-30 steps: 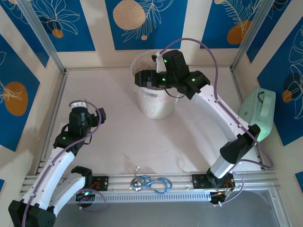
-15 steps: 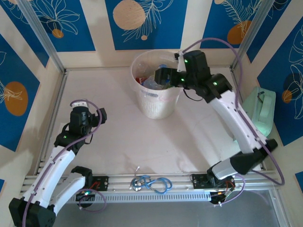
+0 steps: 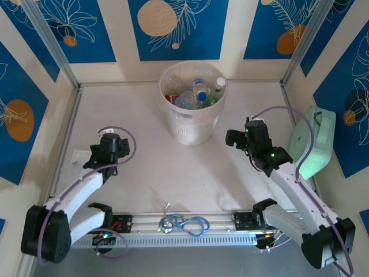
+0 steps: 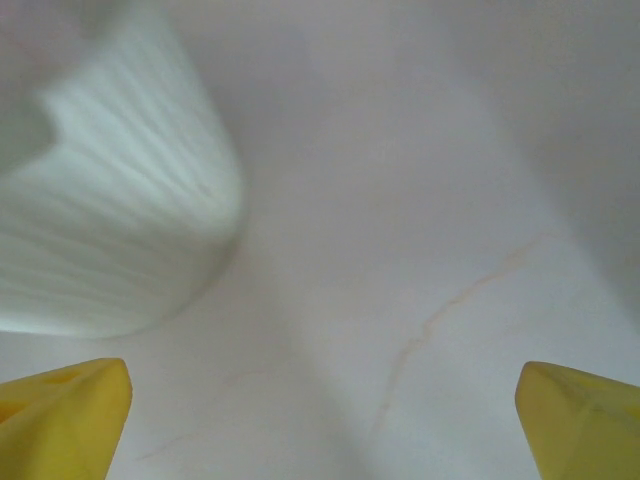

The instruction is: Put the plastic bottles in the bin

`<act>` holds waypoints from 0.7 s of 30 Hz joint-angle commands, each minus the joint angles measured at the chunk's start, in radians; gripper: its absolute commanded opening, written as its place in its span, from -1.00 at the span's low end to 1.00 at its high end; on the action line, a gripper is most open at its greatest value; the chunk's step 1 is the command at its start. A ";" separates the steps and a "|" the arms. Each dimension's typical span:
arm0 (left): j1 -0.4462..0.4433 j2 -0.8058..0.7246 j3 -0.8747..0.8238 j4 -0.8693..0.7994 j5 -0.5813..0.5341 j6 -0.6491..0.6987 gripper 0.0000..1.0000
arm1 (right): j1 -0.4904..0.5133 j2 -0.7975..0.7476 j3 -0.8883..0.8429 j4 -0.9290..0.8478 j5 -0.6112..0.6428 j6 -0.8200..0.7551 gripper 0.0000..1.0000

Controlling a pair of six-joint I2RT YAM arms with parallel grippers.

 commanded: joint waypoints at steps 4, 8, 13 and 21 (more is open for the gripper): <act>0.030 0.124 -0.025 0.396 -0.045 0.181 1.00 | -0.104 0.111 -0.162 0.349 0.146 -0.099 0.98; 0.044 0.237 -0.077 0.549 0.014 0.258 1.00 | -0.134 0.171 -0.311 0.623 0.148 -0.170 0.98; 0.127 0.286 -0.141 0.790 0.138 0.231 1.00 | -0.217 0.219 -0.391 0.832 -0.015 -0.207 0.98; 0.185 0.488 -0.112 0.955 0.417 0.289 1.00 | -0.335 0.395 -0.415 1.223 -0.325 -0.285 0.98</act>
